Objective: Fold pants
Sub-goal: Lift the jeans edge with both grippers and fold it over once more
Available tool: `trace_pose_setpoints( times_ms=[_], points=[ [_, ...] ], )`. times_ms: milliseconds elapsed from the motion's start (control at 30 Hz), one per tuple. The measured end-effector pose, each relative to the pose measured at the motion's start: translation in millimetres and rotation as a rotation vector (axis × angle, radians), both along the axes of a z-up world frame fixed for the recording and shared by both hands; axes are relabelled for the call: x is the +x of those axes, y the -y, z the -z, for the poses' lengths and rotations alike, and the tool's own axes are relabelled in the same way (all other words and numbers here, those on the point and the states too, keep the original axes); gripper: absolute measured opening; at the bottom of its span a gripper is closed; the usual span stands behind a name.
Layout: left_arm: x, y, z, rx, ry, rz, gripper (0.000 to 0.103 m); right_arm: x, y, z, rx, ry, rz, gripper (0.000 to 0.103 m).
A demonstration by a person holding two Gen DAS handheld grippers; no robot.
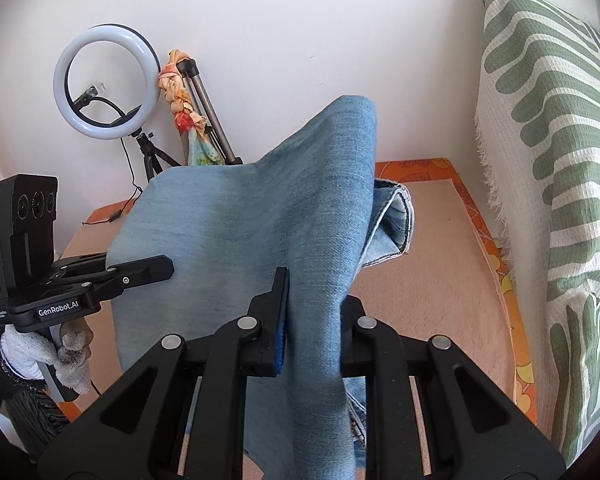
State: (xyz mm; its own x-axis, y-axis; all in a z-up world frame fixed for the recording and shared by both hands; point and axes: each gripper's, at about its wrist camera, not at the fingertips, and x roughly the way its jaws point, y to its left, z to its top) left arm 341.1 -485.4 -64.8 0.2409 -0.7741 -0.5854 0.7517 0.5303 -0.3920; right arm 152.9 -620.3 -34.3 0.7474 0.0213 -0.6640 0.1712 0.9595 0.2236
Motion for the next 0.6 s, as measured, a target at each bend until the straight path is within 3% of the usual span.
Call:
trace_pose_setpoints(
  times_ms=[400, 600],
  points=[
    [70, 36, 0, -0.006, 0.015, -0.036, 0.012, 77, 43, 6, -0.003, 0.007, 0.002, 0.017],
    [101, 59, 13, 0.011, 0.014, -0.043, 0.012, 114, 66, 24, 0.005, -0.001, 0.007, 0.017]
  ],
)
